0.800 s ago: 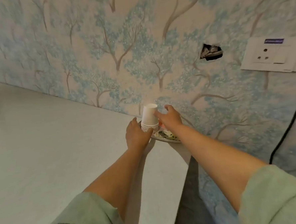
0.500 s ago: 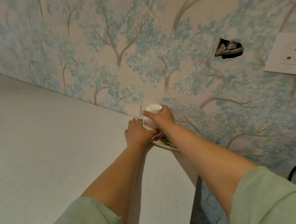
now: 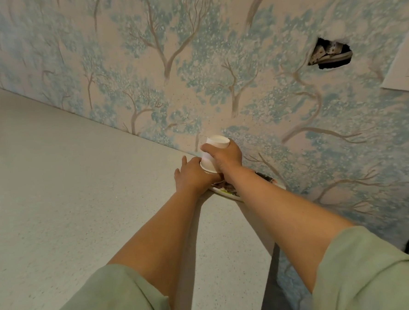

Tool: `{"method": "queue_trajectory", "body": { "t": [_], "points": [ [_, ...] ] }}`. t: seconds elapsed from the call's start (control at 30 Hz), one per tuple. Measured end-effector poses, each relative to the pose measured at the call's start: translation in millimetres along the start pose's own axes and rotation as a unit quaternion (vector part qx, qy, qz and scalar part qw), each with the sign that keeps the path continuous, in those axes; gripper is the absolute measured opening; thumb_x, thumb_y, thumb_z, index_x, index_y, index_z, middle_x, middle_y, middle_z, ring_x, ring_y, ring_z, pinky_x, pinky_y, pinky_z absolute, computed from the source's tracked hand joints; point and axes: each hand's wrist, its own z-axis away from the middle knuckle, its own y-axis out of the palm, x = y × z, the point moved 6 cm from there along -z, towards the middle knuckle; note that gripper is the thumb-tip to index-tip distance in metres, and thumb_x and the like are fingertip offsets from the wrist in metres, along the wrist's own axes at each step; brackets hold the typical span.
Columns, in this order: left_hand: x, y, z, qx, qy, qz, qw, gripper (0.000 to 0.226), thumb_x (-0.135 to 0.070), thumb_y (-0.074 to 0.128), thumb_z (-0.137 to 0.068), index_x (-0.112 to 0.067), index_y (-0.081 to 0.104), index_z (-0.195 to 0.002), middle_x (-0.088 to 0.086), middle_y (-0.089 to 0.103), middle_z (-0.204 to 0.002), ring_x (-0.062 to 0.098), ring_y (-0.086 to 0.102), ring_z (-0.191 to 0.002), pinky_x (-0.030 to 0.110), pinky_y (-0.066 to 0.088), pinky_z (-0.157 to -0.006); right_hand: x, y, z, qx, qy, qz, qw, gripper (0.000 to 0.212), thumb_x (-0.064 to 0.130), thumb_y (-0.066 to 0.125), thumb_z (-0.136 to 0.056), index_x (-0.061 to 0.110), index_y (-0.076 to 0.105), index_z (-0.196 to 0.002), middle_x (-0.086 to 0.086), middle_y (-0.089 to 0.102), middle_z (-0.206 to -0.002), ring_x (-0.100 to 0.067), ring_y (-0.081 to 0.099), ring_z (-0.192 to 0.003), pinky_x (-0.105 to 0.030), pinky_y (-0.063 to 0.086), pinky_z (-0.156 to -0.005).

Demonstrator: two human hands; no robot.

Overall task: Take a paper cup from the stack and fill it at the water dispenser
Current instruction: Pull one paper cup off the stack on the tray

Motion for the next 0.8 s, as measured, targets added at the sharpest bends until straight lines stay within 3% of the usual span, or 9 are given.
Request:
{"method": "queue_trajectory", "body": {
  "t": [0.13, 0.3, 0.67, 0.8],
  "points": [
    [-2.3, -1.2, 2.9, 0.008, 0.003, 0.012, 1.0, 0.069, -0.056, 0.064, -0.062, -0.02, 0.049, -0.119, 0.004, 0.052, -0.136, 0.024, 0.012, -0.144, 0.055, 0.02, -0.112, -0.6, -3.1, -0.4, -0.007, 0.011, -0.025, 1.0, 0.046, 0.031, 0.079, -0.058, 0.024, 0.053, -0.095, -0.002, 0.059, -0.096, -0.025, 0.058, -0.09, -0.041, 0.052, -0.082],
    [-6.9, -6.1, 8.1, 0.018, 0.012, 0.026, 0.999, 0.061, -0.052, 0.066, -0.068, -0.021, 0.05, -0.118, 0.011, 0.053, -0.126, 0.036, 0.036, -0.131, 0.056, 0.029, -0.105, -3.4, -7.5, -0.7, -0.021, 0.045, -0.086, 0.995, 0.047, 0.031, 0.079, -0.057, 0.022, 0.056, -0.097, -0.007, 0.064, -0.103, -0.028, 0.061, -0.091, -0.045, 0.054, -0.082],
    [-5.4, -5.5, 8.2, 0.014, 0.0, 0.038, 0.999, 0.057, -0.042, 0.061, -0.074, -0.017, 0.044, -0.123, 0.013, 0.052, -0.126, 0.035, 0.039, -0.128, 0.055, 0.032, -0.104, 0.7, -2.4, 1.5, -0.016, 0.042, -0.079, 0.996, 0.056, 0.035, 0.076, -0.051, 0.019, 0.06, -0.102, -0.008, 0.066, -0.104, -0.028, 0.062, -0.092, -0.047, 0.054, -0.083],
    [-4.9, -5.0, 6.9, 0.013, -0.005, 0.036, 0.999, 0.061, -0.045, 0.063, -0.07, -0.018, 0.044, -0.121, 0.012, 0.053, -0.125, 0.034, 0.04, -0.127, 0.054, 0.033, -0.103, 1.1, -4.3, -0.2, -0.012, 0.03, -0.075, 0.997, 0.044, 0.03, 0.077, -0.056, 0.021, 0.059, -0.096, -0.007, 0.065, -0.101, -0.028, 0.062, -0.091, -0.046, 0.054, -0.082]
  ]
}}
